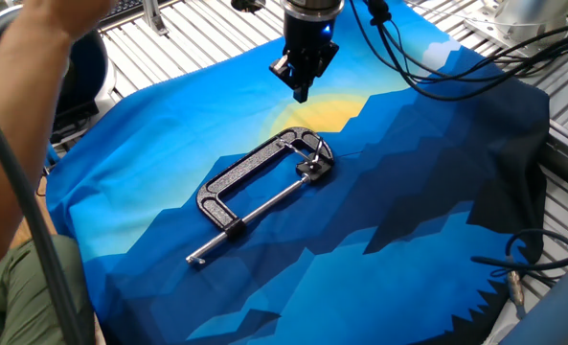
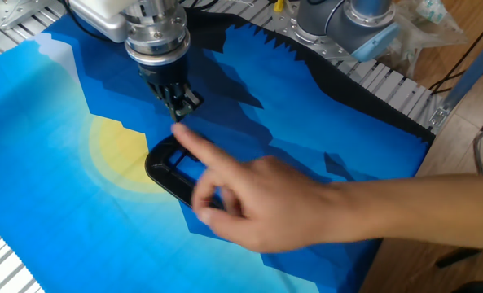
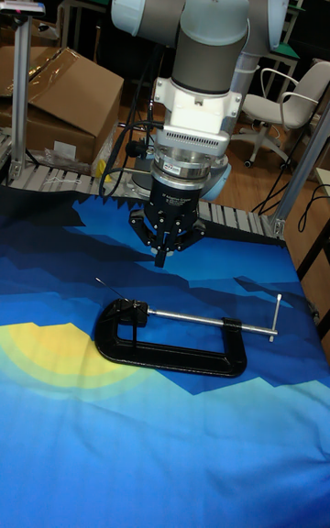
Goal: Turn the hands of a clock
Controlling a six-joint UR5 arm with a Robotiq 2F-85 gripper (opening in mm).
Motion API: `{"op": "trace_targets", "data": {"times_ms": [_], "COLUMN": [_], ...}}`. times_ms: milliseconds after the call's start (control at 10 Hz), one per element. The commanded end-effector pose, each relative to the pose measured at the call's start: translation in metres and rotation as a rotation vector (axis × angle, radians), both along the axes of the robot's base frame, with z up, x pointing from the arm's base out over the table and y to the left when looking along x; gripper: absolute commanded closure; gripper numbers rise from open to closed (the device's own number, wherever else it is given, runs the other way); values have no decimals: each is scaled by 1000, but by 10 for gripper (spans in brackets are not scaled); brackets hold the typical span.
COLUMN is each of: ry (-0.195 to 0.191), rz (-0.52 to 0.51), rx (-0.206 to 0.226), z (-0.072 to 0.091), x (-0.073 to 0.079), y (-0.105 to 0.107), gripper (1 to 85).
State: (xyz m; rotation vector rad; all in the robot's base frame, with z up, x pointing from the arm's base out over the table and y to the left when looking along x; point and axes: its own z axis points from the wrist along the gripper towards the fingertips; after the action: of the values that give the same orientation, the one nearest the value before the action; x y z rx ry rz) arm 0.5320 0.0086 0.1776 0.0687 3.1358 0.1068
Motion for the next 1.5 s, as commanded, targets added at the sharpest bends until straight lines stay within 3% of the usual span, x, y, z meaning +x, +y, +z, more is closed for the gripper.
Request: {"op": "trace_targets", "data": {"times_ms": [0,800,1400], "ry": [4,-8,-49], "rz": [-15,10,14], "rx": [25,23,44], "z": [0,0,1], "x": [-2,1,11], "y": [4,4,9], "gripper": [843,843,843]}}
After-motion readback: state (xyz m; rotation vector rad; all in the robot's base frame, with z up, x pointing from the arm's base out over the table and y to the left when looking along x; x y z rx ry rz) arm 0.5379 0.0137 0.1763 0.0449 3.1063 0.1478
